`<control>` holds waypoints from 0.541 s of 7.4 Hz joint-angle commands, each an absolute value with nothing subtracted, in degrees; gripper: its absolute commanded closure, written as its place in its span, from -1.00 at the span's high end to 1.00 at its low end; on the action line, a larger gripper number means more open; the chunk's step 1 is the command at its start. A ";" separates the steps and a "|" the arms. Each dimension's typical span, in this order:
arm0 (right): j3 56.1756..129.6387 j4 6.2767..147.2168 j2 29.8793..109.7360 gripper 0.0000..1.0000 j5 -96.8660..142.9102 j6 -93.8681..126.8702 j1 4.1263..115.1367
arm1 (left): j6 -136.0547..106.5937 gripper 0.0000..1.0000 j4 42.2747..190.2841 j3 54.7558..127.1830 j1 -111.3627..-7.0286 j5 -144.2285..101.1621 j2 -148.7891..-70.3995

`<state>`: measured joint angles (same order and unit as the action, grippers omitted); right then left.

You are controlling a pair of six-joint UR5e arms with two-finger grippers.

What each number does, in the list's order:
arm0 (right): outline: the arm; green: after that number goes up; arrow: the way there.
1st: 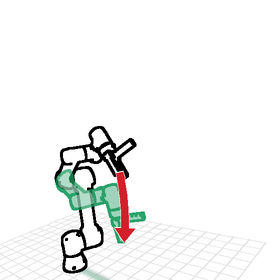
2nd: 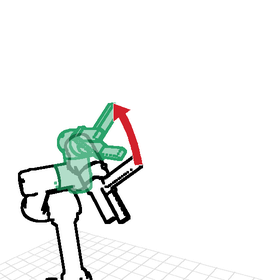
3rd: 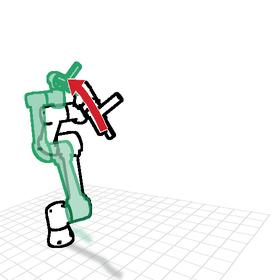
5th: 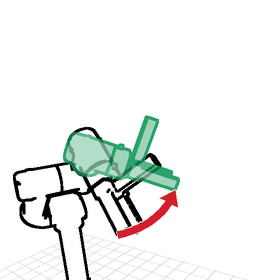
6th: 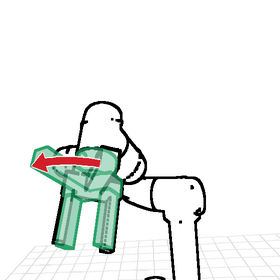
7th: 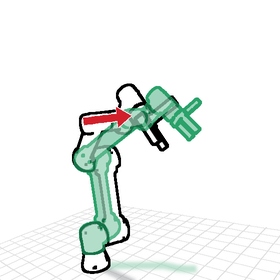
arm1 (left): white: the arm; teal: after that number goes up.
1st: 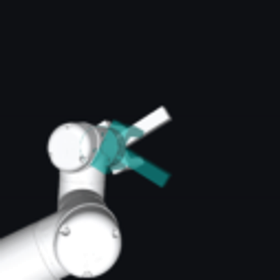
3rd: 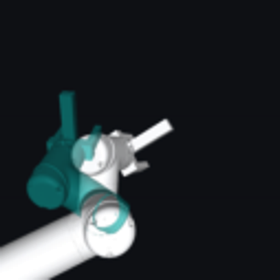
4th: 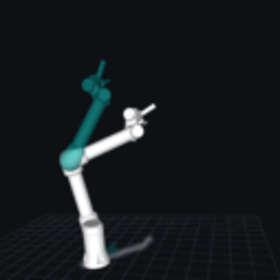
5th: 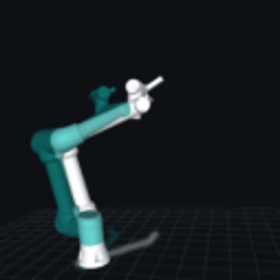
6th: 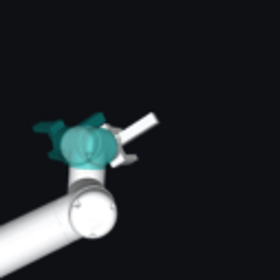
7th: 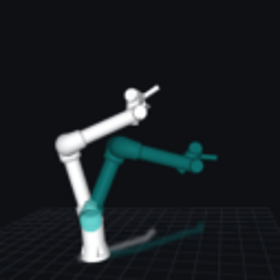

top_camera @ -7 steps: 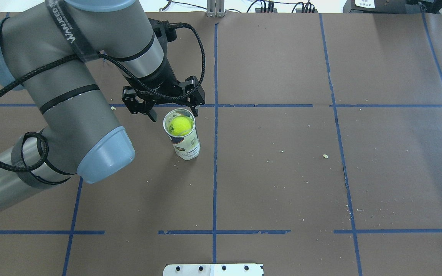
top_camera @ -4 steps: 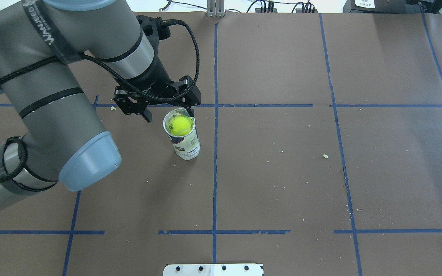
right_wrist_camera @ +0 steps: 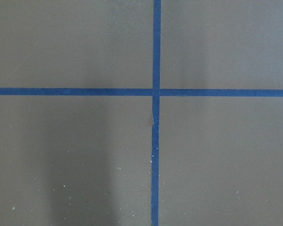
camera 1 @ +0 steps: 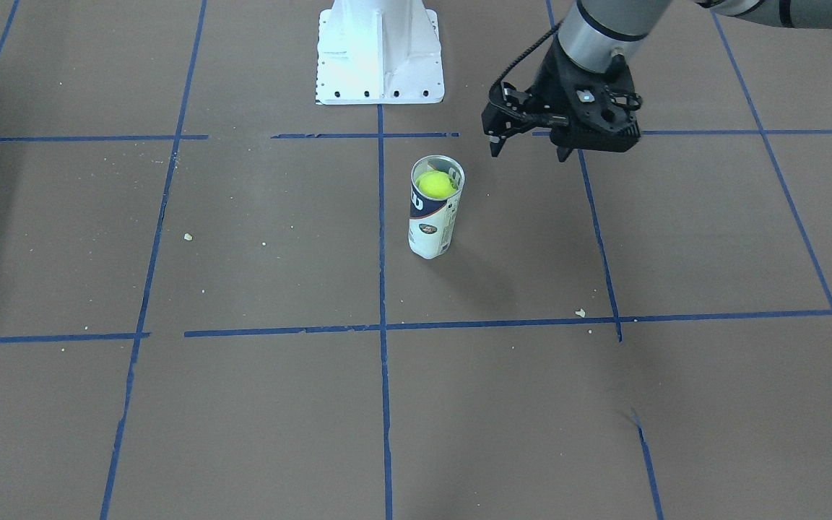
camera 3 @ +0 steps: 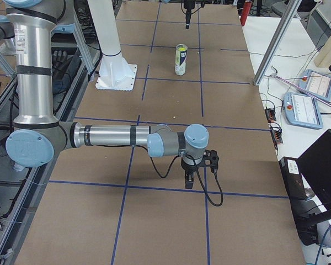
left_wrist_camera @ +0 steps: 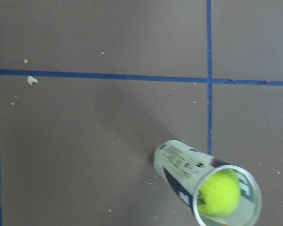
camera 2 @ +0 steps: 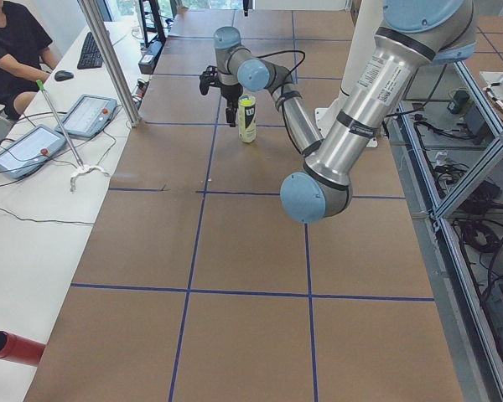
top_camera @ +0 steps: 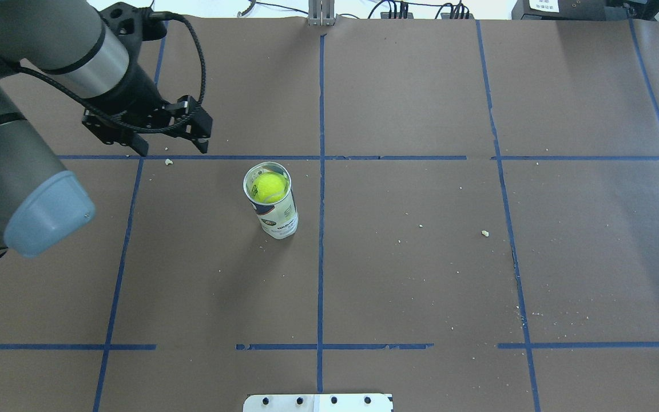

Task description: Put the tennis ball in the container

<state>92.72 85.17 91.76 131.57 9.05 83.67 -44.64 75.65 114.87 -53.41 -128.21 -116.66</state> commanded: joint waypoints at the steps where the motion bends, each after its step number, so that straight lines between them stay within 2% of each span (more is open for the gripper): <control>1: 92.72 85.17 91.76 1.00 131.57 9.05 83.58 | -29.67 1.00 81.97 114.08 -58.78 -129.73 -103.59; 2: 92.72 85.17 91.76 1.00 131.57 9.05 83.67 | -25.97 1.00 85.40 113.91 -61.15 -129.73 -98.14; 4: 92.72 85.17 91.76 1.00 131.57 9.05 83.67 | -20.76 1.00 100.73 109.10 -61.70 -129.64 -88.81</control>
<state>92.72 85.16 91.76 131.57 9.06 83.63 -24.22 91.23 112.09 -61.04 -129.64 -94.65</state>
